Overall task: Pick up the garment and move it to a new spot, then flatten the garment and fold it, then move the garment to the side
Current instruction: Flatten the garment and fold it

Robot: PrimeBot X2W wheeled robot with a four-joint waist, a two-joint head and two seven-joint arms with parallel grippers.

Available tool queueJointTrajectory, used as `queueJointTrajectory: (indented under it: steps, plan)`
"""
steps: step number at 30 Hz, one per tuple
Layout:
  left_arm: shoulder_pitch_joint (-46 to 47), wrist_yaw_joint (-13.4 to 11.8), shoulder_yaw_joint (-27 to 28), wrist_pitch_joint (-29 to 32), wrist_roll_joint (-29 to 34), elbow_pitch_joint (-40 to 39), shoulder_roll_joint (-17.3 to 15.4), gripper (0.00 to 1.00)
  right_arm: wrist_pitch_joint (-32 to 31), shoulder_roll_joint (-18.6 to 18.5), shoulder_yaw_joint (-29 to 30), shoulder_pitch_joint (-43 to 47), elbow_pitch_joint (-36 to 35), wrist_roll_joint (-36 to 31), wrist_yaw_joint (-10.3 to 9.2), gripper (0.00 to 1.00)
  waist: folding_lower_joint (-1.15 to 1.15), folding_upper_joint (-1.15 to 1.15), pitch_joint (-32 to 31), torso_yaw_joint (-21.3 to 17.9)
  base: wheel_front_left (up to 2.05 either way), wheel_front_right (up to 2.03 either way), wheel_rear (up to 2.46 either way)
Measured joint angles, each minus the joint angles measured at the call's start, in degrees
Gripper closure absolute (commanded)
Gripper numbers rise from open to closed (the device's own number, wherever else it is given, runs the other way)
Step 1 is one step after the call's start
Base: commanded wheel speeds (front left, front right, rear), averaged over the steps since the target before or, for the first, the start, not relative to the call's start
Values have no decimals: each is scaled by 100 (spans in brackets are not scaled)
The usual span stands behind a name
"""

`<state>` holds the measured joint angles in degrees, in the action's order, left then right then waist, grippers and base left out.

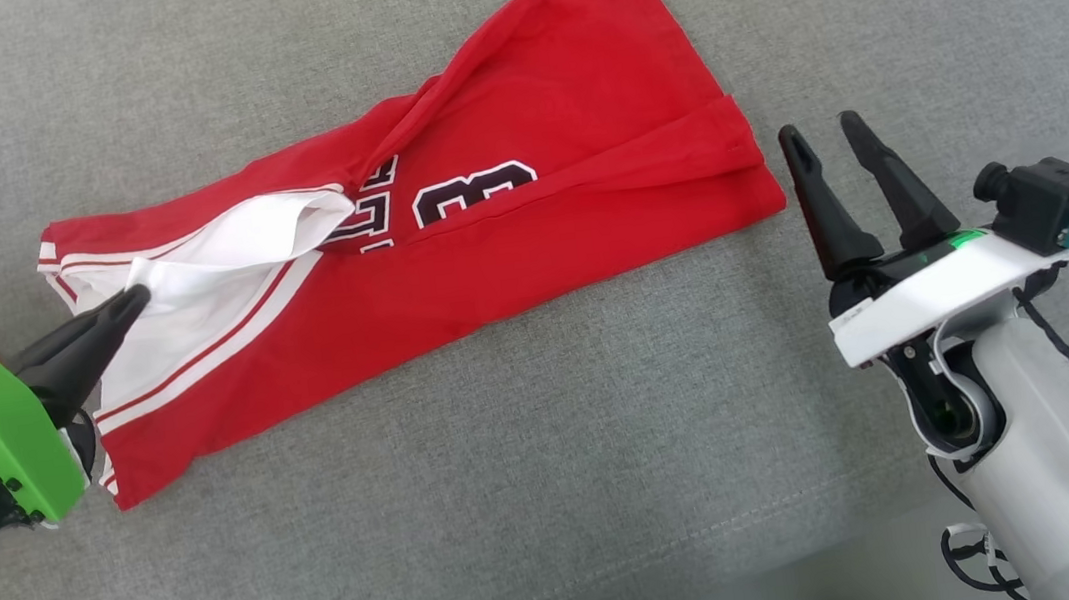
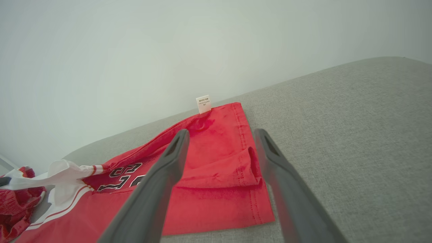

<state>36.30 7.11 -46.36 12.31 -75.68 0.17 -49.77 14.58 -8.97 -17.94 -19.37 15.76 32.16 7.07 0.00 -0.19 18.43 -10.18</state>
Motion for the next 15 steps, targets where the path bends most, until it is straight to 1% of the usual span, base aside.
queueJointTrajectory:
  steps: [6, 10, 13, 15]
  plan:
    - [-14, 0, -100, -89, 0, -235, -15, 100, 0, 16, 94, -54, 46, 334, -1, 0, 0, 0, 21, 51, 0, 0, 0]
    - [-1, -1, -205, -129, 0, -339, -9, 100, -25, -16, -18, -500, 443, 364, 0, 0, 0, 0, 94, 128, 0, 0, 0]
    - [33, -1, -241, -154, 1, -445, 18, 100, -201, -65, 58, -920, 761, 364, -1, 0, 0, 0, 151, 214, 0, 0, 0]
    - [88, -1, -293, -160, 1, -477, 36, 100, -386, -168, 79, -1194, 1004, 334, 0, 0, 0, 0, 191, 277, 0, 0, 0]
